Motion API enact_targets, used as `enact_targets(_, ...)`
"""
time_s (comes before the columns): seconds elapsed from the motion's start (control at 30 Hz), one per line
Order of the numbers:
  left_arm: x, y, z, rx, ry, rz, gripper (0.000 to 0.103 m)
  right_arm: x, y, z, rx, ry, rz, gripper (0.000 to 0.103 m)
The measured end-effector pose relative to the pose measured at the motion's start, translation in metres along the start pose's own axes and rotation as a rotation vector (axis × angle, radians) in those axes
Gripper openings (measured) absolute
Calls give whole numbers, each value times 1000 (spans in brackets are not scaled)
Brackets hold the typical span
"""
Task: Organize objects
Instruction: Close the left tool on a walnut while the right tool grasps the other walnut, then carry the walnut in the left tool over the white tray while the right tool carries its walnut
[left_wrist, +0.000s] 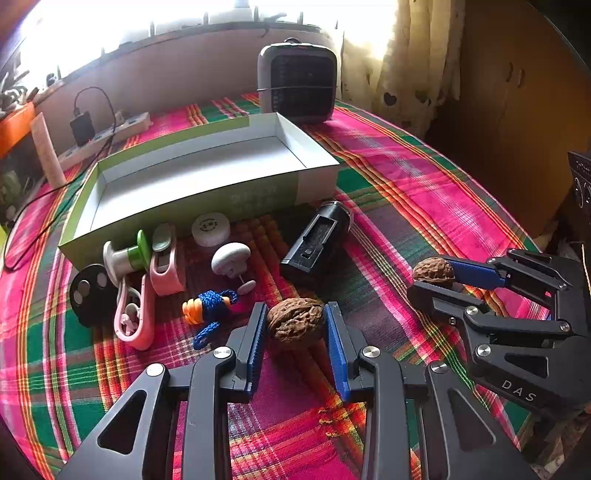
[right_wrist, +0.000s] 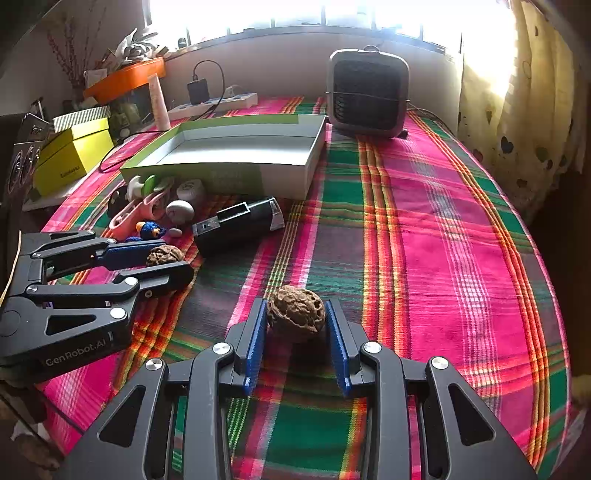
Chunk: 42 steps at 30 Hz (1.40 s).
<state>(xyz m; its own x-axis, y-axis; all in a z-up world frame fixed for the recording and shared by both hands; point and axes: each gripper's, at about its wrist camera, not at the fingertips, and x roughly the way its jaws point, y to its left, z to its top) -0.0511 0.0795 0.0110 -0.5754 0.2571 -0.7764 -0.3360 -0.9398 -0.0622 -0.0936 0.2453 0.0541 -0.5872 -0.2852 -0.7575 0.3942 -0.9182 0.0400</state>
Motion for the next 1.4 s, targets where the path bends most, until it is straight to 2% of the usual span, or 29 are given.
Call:
enact_targets(0.4, -16, 12, 4, -33, -41, 29, 29, -6, 11, 16, 1, -26, 56, 34)
enact_targets(0.8, -26, 47, 22, -93, -85, 75, 29, -5, 32, 52, -22, -77, 103, 33)
enact_targets(1.03, -28, 72, 37, -124, -114, 105, 29, 8, 41, 80, -14, -95, 130, 34)
enact_targets(1.4, -16, 111, 61, -180, -120, 126, 29, 38, 50, 114, -28, -76, 133, 33)
